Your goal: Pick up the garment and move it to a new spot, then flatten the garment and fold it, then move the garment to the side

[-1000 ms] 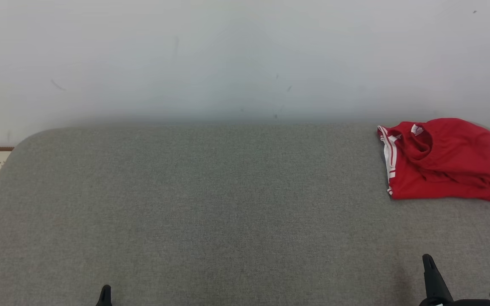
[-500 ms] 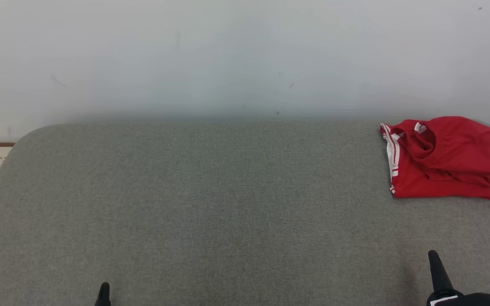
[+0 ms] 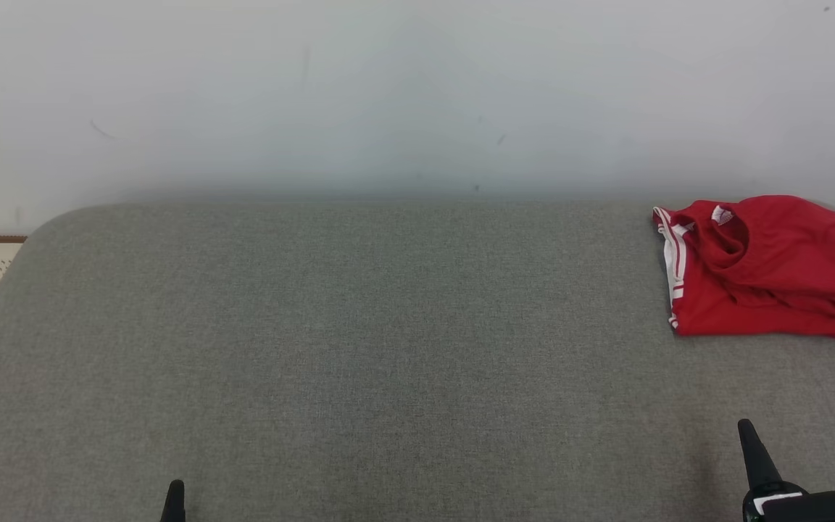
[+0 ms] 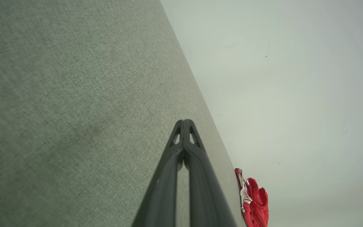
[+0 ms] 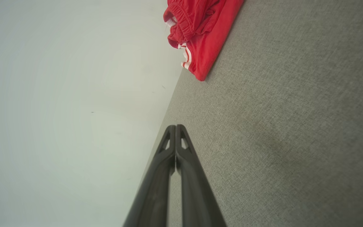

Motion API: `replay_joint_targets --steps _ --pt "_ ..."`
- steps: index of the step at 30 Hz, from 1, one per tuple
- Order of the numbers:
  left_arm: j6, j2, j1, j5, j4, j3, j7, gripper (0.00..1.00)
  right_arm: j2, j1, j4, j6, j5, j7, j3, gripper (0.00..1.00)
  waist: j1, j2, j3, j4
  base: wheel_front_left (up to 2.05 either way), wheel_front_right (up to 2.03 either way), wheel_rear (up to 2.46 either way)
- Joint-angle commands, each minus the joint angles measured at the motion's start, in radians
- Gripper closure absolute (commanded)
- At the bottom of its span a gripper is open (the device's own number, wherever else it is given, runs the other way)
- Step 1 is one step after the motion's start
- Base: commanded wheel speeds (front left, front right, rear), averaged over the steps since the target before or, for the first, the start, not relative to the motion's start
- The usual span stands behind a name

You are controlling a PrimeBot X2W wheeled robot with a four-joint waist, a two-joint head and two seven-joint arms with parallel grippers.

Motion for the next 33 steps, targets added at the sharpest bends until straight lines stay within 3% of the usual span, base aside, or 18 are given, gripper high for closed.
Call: replay_joint_targets --steps 1,33 --pt "-0.011 -0.002 -0.023 -0.033 0.0 0.013 0.007 1.0 -0.003 -0.022 0.001 0.0 0.036 0.01 -0.009 1.0 -0.0001 0.0 0.002 0.001 0.0 0.0 0.0" --pt "-0.083 -0.046 -0.04 -0.267 0.036 0.067 0.049 1.0 0.007 -0.083 0.066 0.0 0.309 0.095 -0.088 1.0 -0.0001 0.0 0.026 0.013 0.0 0.0 0.0"
